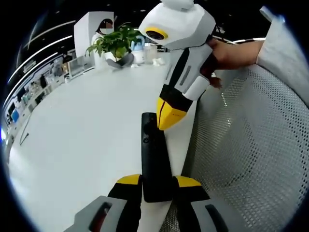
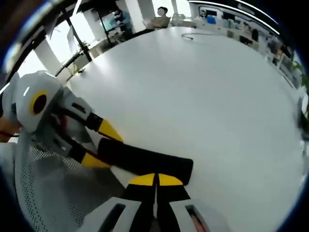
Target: Press the specified remote control buttons in sequence, fully releasing each button before pressing the next.
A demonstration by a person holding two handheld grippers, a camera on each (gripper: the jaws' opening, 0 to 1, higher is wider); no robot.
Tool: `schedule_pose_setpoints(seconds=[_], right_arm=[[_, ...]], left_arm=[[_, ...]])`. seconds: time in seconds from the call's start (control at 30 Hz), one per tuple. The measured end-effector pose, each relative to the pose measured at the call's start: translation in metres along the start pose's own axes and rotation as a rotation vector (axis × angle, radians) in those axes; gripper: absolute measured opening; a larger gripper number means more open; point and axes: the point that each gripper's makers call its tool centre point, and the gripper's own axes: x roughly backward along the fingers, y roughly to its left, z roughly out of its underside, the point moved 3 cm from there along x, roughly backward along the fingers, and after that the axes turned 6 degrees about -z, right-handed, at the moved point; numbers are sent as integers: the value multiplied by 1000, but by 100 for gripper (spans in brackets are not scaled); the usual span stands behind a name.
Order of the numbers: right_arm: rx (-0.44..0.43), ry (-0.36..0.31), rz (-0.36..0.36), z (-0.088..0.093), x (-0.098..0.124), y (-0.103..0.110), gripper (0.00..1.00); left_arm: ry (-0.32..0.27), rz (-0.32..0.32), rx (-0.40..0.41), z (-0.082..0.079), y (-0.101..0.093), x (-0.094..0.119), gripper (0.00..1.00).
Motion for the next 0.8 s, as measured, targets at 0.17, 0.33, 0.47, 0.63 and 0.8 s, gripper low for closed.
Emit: schedule_pose_setpoints(seconds=[0.17,0.33,0.47,0.63,0.8], right_arm=[[21,-38,-23,2,1,0,0],[-10,-35,-12,0,0,0,0],[-1,-10,-16,-2,0,1,0],[16,-16,-18,-5,4,4,0],[10,-32,-22,-7,4,3,0]], left_arm=[[0,0,-3,0,0,0,25],[0,0,-5,0,0,0,25],[0,0,-7,0,0,0,25],[-4,10,-18,-2,-3,-1,25],[-6,13,-24,-2,-4,0,25]])
